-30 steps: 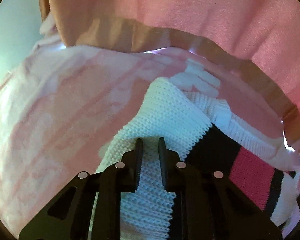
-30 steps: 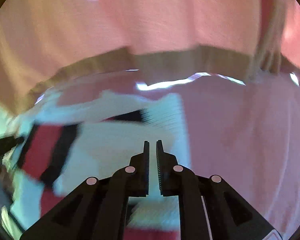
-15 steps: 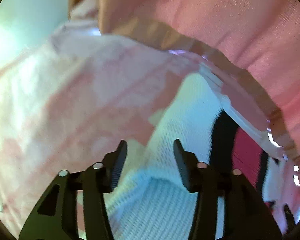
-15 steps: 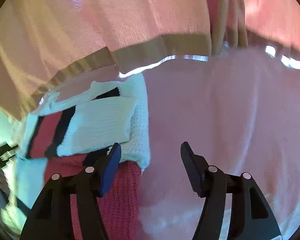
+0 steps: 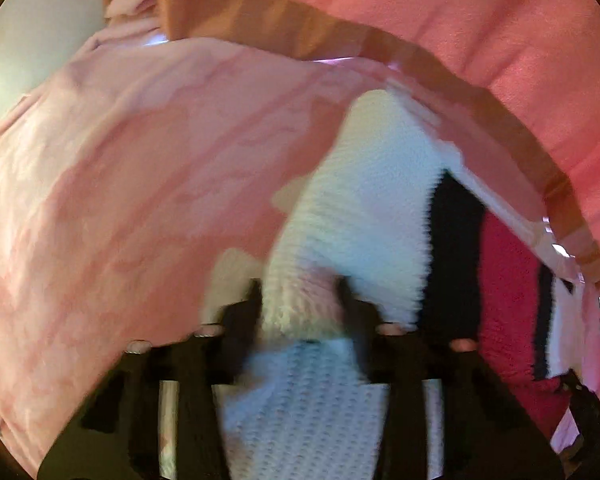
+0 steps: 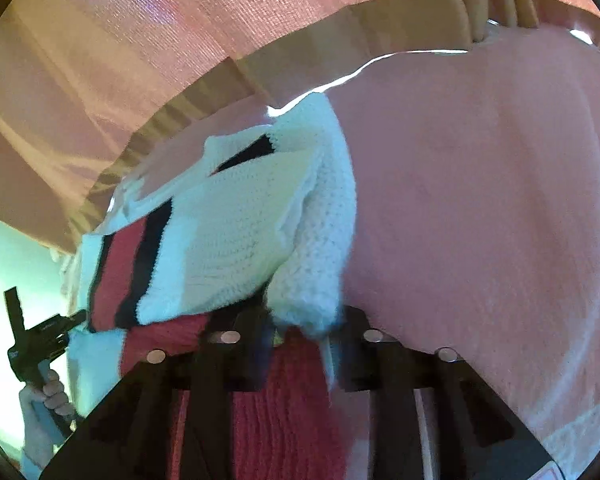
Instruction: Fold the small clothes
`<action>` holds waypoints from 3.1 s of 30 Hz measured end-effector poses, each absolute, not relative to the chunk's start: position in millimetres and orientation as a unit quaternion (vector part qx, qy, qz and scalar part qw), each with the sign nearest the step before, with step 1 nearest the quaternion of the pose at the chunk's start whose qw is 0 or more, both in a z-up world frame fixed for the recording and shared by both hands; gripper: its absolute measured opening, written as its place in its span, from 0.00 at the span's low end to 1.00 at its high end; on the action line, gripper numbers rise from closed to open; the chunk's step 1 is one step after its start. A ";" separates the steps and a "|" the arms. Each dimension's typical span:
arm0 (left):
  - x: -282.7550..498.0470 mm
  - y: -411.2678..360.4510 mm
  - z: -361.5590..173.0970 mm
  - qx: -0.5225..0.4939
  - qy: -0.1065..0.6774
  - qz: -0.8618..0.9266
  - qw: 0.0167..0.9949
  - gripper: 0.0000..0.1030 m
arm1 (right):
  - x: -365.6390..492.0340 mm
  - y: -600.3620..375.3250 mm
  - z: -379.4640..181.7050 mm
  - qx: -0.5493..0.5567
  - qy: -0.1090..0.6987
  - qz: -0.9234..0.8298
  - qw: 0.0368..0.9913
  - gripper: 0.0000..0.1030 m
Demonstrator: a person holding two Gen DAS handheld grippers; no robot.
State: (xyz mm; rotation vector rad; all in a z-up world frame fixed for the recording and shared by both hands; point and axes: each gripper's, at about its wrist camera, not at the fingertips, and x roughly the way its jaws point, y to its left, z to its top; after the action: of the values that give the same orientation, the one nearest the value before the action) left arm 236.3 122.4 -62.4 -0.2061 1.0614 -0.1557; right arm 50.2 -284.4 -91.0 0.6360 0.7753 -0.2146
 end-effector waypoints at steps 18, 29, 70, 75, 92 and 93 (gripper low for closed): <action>94.1 174.3 -47.3 -0.064 0.523 -0.079 0.846 0.68 | -120.0 -183.0 -92.2 0.193 0.437 -0.102 0.872 0.55; -9.4 197.7 -75.2 -0.040 0.548 -0.094 0.830 0.80 | -191.2 -133.4 -115.8 0.187 0.451 -0.047 0.872 0.56; -215.1 176.0 33.6 -0.063 0.463 -0.239 0.851 0.11 | -374.5 -171.0 -13.8 0.197 0.367 -0.052 0.908 0.06; -211.7 166.0 91.0 -0.078 0.393 -0.258 0.879 0.11 | -390.6 -171.7 42.5 0.188 0.295 -0.038 0.936 0.06; 127.0 47.5 -13.1 0.005 0.430 -0.095 0.898 0.13 | -61.4 -329.6 -2.6 0.301 0.338 -0.078 0.889 0.08; 133.7 44.4 -23.2 0.014 0.435 -0.093 0.895 0.14 | -55.5 -332.6 -9.1 0.303 0.344 -0.081 0.885 0.09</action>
State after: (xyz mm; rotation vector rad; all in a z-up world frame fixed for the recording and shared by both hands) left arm 133.7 44.4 -23.2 0.0299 0.9024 -0.1938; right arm -55.5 -332.6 -9.1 0.6313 0.7155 -0.1693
